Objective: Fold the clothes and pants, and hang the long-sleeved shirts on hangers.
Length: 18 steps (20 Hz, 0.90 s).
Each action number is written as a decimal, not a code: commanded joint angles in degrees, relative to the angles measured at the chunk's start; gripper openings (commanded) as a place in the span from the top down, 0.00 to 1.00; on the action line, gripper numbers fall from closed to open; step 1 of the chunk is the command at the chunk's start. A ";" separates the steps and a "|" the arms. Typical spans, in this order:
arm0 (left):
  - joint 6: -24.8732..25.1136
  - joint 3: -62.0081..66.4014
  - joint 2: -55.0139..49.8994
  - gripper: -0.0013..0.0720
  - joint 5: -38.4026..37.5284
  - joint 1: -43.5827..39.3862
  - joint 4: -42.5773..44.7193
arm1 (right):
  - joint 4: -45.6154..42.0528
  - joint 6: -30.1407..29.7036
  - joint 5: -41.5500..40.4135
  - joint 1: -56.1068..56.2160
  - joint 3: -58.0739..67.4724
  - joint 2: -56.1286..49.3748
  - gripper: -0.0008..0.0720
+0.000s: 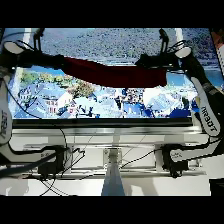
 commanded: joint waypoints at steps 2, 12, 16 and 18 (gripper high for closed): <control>-0.02 0.17 13.53 0.96 -6.01 0.17 -0.07 | -3.50 6.45 -13.64 14.78 1.05 -0.81 0.97; -0.02 0.17 21.46 0.96 -6.36 -0.04 -0.55 | -3.76 19.28 -16.81 36.22 23.17 -18.78 0.97; -0.04 0.11 18.34 0.96 -6.34 -0.72 -0.59 | -13.16 19.21 -11.58 32.63 23.45 -17.03 0.97; -0.04 -0.02 14.84 0.96 -6.01 -3.10 -3.37 | -17.77 19.21 -4.87 27.52 23.45 -15.21 0.97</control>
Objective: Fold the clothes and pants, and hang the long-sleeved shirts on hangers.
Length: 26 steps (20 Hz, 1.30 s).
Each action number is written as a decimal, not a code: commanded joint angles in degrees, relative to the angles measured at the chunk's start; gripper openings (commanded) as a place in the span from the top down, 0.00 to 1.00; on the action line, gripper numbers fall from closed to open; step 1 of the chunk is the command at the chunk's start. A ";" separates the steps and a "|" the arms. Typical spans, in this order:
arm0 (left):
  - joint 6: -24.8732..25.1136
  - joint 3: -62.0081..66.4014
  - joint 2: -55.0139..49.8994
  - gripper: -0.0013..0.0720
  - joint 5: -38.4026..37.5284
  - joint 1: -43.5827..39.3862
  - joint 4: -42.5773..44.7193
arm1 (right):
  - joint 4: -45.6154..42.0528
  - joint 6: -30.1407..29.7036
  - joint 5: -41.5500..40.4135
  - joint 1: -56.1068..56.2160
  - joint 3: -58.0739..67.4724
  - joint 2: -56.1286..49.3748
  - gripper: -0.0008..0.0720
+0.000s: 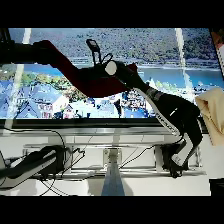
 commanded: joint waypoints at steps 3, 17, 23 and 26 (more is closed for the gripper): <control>0.00 -0.09 -10.54 0.96 6.38 -9.03 -11.08 | -11.37 0.63 15.45 -13.86 0.96 4.81 0.97; 5.31 -0.02 -30.16 0.01 53.11 -40.41 -20.46 | -19.56 0.04 29.99 -49.00 -0.15 10.08 0.43; 5.27 -0.02 -28.83 0.01 44.94 -35.52 -18.25 | -3.41 -7.87 41.68 -48.33 -1.95 -0.90 0.21; 5.25 -0.02 -28.74 0.01 39.50 -32.61 -16.11 | 5.95 -11.74 38.05 -44.17 -3.26 -5.09 0.03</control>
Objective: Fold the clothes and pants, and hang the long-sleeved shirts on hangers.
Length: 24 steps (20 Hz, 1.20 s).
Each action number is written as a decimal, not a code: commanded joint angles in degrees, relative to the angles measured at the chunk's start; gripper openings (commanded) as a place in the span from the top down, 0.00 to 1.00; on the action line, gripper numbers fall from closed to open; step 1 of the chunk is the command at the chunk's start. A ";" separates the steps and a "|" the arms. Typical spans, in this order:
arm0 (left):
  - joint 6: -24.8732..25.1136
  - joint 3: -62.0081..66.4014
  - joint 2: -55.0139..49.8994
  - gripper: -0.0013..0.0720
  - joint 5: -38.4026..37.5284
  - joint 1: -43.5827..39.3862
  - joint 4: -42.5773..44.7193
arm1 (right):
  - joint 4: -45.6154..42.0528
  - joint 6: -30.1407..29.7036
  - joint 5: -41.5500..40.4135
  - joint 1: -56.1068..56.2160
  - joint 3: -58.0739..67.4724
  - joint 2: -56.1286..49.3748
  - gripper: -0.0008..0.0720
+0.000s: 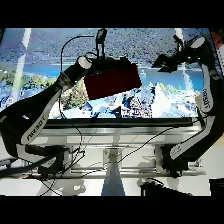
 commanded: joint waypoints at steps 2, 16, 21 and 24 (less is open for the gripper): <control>0.15 0.07 0.26 0.01 -9.55 4.31 1.92 | 9.05 -4.33 -3.80 6.27 -1.07 -5.99 0.03; 0.15 0.07 2.75 0.21 -19.47 9.90 11.21 | 2.82 -3.96 -9.51 20.04 -0.96 -5.38 0.97; 0.11 0.07 13.55 0.96 -25.97 16.28 29.88 | -15.87 10.05 -8.15 11.98 -0.96 7.78 0.97; 0.11 0.07 20.22 0.96 -29.09 20.35 36.41 | -24.41 14.36 -3.39 3.63 -0.96 17.77 0.97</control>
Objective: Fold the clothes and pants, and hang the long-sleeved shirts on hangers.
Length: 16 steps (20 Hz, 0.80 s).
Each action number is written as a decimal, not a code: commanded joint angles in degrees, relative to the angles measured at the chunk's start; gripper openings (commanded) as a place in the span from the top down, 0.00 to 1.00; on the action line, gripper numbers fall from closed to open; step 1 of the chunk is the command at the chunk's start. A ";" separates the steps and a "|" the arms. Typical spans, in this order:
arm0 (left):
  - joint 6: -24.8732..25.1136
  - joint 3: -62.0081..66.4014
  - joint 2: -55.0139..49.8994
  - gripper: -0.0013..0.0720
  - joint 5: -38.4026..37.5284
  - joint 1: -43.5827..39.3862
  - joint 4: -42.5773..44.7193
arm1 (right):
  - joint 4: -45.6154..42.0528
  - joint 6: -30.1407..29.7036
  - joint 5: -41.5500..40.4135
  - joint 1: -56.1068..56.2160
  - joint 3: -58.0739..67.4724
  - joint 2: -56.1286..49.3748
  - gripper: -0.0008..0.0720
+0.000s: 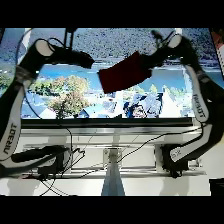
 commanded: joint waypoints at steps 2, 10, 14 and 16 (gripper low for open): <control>-0.07 0.07 8.22 0.96 -3.72 5.79 9.57 | -18.32 13.77 8.37 -12.68 0.07 13.99 0.97; -0.07 0.04 10.47 0.96 -6.45 6.80 9.55 | -30.77 29.00 20.63 -42.03 0.07 30.45 0.97; -1.57 0.04 10.47 0.96 -6.45 6.80 7.21 | -35.28 29.03 30.88 -55.32 0.00 31.47 0.96; -1.55 0.04 10.47 0.96 -6.43 6.80 5.03 | -35.34 30.62 32.68 -60.52 0.00 31.47 0.70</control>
